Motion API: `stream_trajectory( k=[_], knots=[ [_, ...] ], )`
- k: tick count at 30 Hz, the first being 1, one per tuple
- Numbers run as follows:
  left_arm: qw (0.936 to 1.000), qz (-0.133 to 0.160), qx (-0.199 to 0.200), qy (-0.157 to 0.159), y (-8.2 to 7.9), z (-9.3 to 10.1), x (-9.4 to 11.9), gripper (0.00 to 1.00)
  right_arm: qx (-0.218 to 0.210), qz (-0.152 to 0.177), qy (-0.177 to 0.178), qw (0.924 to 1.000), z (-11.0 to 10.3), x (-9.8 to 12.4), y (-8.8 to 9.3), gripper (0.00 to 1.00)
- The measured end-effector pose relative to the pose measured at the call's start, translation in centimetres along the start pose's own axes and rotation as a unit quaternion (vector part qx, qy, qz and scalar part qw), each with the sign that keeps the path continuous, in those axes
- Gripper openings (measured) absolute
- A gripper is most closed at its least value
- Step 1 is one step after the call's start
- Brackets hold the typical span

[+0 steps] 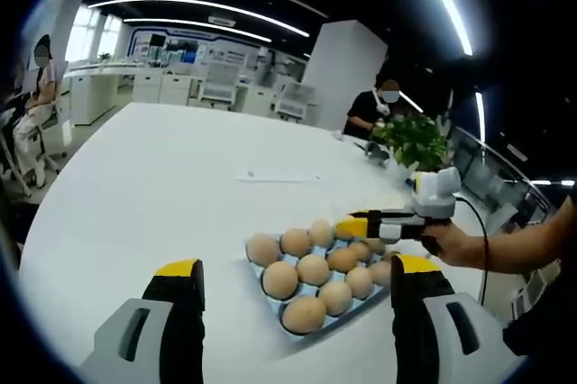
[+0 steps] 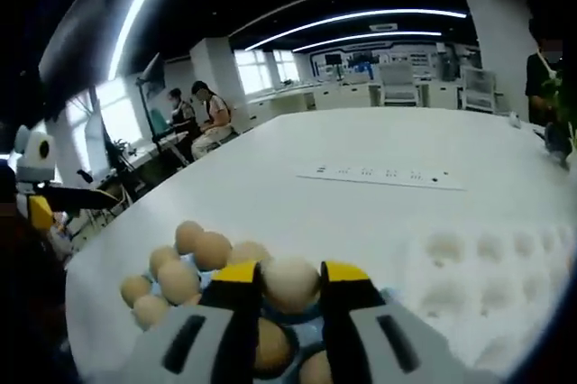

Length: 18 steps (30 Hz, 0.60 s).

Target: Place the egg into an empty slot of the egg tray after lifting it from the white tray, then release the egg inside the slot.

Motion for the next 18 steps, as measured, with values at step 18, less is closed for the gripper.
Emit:
stream_trajectory(
  k=[18],
  knots=[
    [1.0000, -0.003, -0.002, 0.001, 0.08, 0.02, -0.16, 0.85, 0.063, -0.030, -0.020, 0.9974, -0.20, -0.43, 0.33, 0.26]
  ],
)
Point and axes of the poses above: the point that each gripper's makers call its tool centre point, and the gripper's own axes: x roughly backward along the fingers, z roughly to its right, y roughly out of its underside, the point moved 7 cm from there along x, roughly backward along the fingers, and after that the axes turned 5 degrees about z, right-handed, at the moved point
